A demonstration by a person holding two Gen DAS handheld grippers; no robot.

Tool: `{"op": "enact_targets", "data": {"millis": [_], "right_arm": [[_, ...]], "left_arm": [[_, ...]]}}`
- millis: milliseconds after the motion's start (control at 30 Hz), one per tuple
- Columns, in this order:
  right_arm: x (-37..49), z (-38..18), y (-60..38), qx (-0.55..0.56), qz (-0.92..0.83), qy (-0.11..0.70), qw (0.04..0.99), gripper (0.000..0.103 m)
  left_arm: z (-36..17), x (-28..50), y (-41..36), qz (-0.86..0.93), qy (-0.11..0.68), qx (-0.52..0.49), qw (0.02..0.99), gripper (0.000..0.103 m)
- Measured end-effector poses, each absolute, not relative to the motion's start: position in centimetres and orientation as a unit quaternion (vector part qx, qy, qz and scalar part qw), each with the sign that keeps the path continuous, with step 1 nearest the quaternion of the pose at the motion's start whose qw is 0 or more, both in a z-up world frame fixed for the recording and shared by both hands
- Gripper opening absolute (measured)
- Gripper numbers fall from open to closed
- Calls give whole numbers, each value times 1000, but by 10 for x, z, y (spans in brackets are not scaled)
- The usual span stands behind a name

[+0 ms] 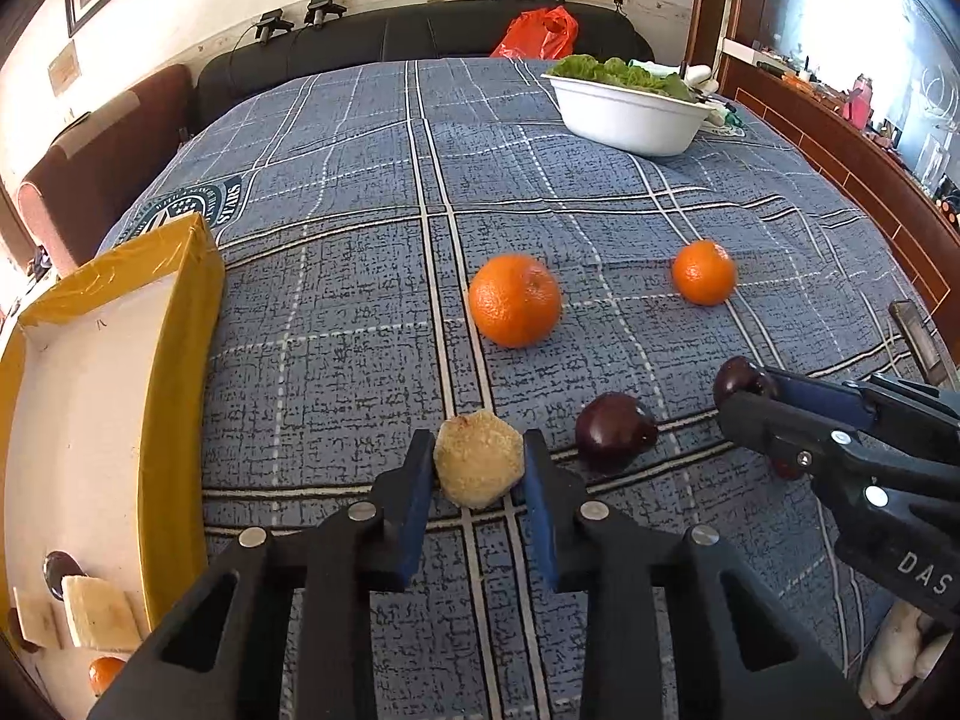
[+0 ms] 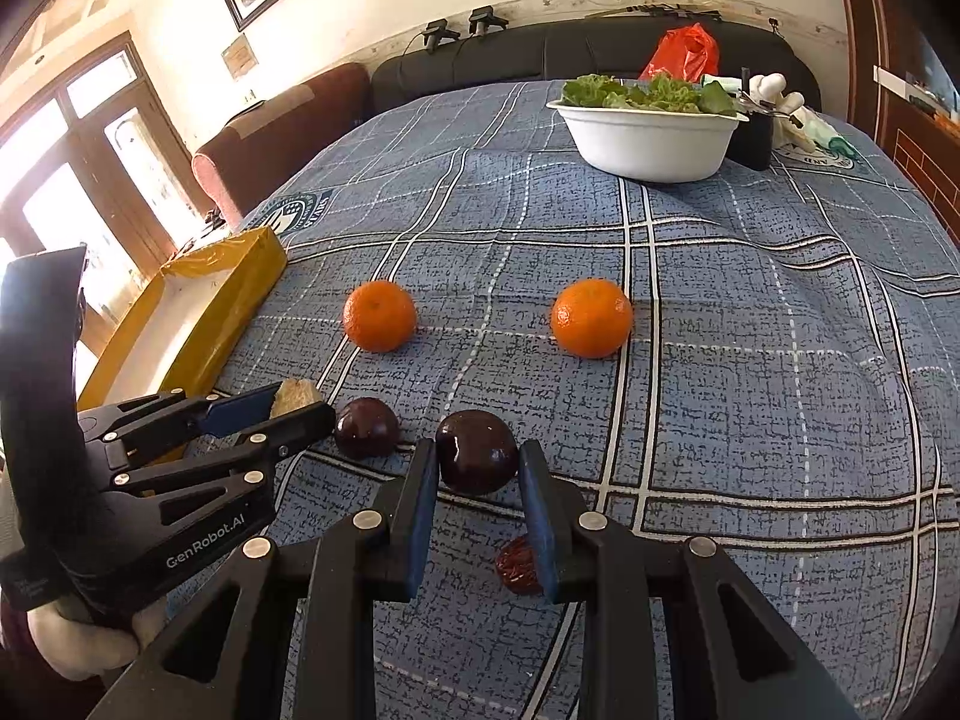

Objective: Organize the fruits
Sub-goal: 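Lower yam piece and plum into the yellow tray and open both tools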

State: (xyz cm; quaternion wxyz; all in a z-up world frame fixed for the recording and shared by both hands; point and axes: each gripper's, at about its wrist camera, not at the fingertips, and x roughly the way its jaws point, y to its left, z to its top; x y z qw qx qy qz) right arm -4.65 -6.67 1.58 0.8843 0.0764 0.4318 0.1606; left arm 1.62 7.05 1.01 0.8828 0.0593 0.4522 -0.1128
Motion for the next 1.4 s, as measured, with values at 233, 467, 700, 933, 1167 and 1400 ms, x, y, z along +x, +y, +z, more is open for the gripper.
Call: {"op": "enact_targets", "data": {"millis": [233, 467, 700, 933, 1167, 1400], "right_arm": [[-51, 24, -72, 94, 180, 406, 891, 30], [-62, 34, -60, 83, 189, 377, 903, 30], [-82, 42, -7, 68, 215, 398, 889, 30], [-104, 66, 87, 23, 296, 393, 870, 31], [-92, 50, 155, -16, 314, 425, 849, 31], [-91, 44, 172, -40, 301, 426, 852, 37]], "left_arm": [[51, -21, 92, -104, 407, 32, 907, 28], [80, -67, 176, -46, 378, -51, 923, 28], [55, -96, 261, 50, 394, -108, 912, 28], [34, -106, 299, 77, 407, -136, 900, 28], [37, -115, 311, 65, 399, -152, 902, 37], [51, -132, 325, 49, 367, -190, 909, 76]]}}
